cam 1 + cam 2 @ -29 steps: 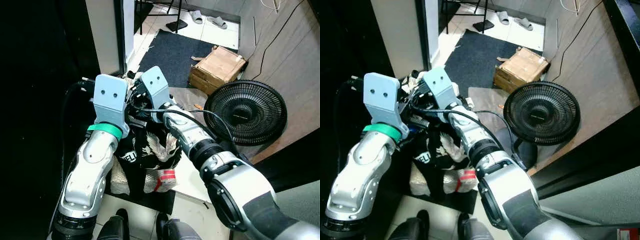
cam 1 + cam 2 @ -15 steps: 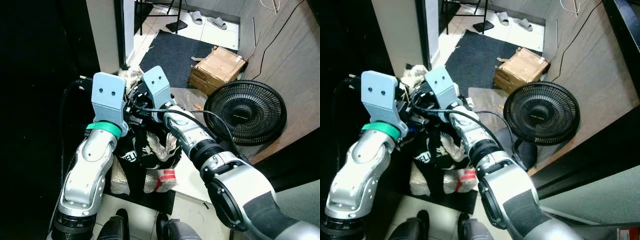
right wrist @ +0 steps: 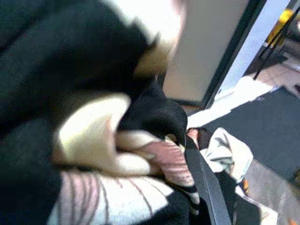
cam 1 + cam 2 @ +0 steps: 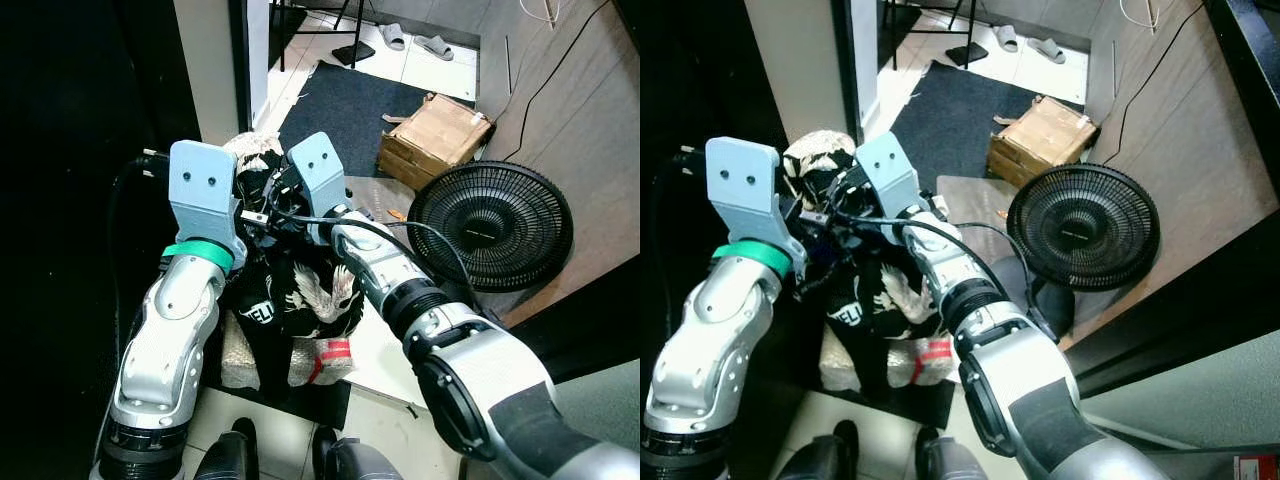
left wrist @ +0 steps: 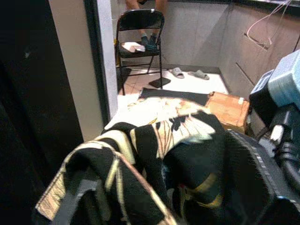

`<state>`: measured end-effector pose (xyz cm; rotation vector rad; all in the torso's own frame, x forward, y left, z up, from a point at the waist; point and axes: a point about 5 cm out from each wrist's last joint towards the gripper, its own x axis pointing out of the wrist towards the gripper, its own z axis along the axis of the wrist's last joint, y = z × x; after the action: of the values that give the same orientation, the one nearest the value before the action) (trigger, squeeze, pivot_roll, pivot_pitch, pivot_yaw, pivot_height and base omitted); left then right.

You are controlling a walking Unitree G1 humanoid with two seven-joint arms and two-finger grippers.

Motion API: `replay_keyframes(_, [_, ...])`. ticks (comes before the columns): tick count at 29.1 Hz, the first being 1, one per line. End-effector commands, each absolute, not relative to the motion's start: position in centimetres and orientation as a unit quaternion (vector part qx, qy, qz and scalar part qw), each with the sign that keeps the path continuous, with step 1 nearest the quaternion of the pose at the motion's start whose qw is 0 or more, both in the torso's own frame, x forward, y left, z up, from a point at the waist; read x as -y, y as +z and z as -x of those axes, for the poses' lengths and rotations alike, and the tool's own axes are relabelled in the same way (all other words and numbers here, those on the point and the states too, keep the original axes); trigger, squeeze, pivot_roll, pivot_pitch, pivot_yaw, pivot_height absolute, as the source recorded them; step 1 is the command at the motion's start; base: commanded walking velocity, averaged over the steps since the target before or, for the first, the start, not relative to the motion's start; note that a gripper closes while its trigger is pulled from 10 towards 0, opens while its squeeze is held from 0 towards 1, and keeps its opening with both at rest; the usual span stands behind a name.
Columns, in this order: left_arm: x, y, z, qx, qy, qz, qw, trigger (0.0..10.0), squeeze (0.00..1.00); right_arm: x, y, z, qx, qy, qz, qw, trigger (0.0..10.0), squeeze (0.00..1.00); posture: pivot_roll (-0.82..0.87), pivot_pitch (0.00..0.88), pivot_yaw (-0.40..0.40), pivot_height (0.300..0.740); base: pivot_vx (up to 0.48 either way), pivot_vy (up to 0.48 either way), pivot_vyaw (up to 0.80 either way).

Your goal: Clothes washing

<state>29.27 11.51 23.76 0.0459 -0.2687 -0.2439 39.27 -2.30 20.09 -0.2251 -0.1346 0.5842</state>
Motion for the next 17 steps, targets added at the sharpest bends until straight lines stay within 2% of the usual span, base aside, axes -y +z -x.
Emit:
replay_keyframes(1, [-10.4,24.2,-28.2,0.130,-0.184,0.024,0.974,10.0,1.00,3.5,18.4,-39.0,0.062,0.278,0.130,0.950,10.0,0.00,0.07,0.129,-0.035,0.740,0.000,0.000,0.00])
replay_keyframes(4, [-9.9,24.8,-27.1,0.126,-0.235,0.072,0.961,10.0,1.00,4.8,17.3,-38.7,0.064,0.274,0.137,0.950,10.0,0.00,0.06,0.126,-0.030,0.740,0.000,0.000,0.00])
replay_keyframes(5, [-9.7,25.7,-26.2,0.133,-0.268,0.100,0.949,10.0,0.14,6.3,16.2,-38.1,0.070,0.272,0.138,0.950,10.0,0.00,0.05,0.125,-0.025,0.740,0.000,0.000,0.00])
replay_keyframes(6, [-9.7,25.7,-26.2,0.133,-0.268,0.100,0.949,10.0,0.14,6.3,16.2,-38.1,0.070,0.272,0.138,0.950,10.0,0.00,0.05,0.125,-0.025,0.740,0.000,0.000,0.00])
replay_keyframes(7, [-9.6,26.4,-25.5,0.141,-0.292,0.117,0.939,10.0,0.00,7.7,15.3,-37.4,0.075,0.267,0.135,0.951,10.0,0.00,0.05,0.124,-0.021,0.740,0.000,0.000,0.00])
replay_keyframes(8, [-9.6,27.0,-25.1,0.148,-0.310,0.129,0.930,10.0,0.00,9.0,14.7,-36.7,0.078,0.263,0.133,0.952,10.0,0.00,0.04,0.122,-0.020,0.740,0.000,0.000,0.00])
replay_keyframes(9, [-9.6,27.0,-25.1,0.148,-0.310,0.129,0.930,10.0,0.00,9.0,14.7,-36.7,0.078,0.263,0.133,0.952,10.0,0.00,0.04,0.122,-0.020,0.740,0.000,0.000,0.00])
replay_keyframes(10, [-9.7,27.7,-24.7,0.158,-0.324,0.138,0.923,10.0,0.00,10.5,14.3,-35.7,0.083,0.253,0.133,0.955,10.0,0.00,0.03,0.117,-0.015,0.740,0.000,0.000,0.00])
replay_keyframes(11, [-9.7,27.7,-24.7,0.158,-0.324,0.138,0.923,10.0,0.00,10.5,14.3,-35.7,0.083,0.253,0.133,0.955,10.0,0.00,0.03,0.117,-0.015,0.740,0.000,0.000,0.00])
replay_keyframes(13, [-9.8,29.0,-24.7,0.179,-0.335,0.154,0.912,10.0,0.00,13.0,14.0,-34.1,0.084,0.226,0.137,0.961,10.0,0.00,0.01,0.106,-0.009,0.740,0.000,0.000,0.00])
replay_keyframes(17, [-9.9,29.9,-24.9,0.196,-0.345,0.172,0.901,10.0,0.00,14.9,14.1,-33.2,0.085,0.198,0.146,0.966,10.0,0.00,0.00,0.095,-0.003,0.740,0.000,0.000,0.00])
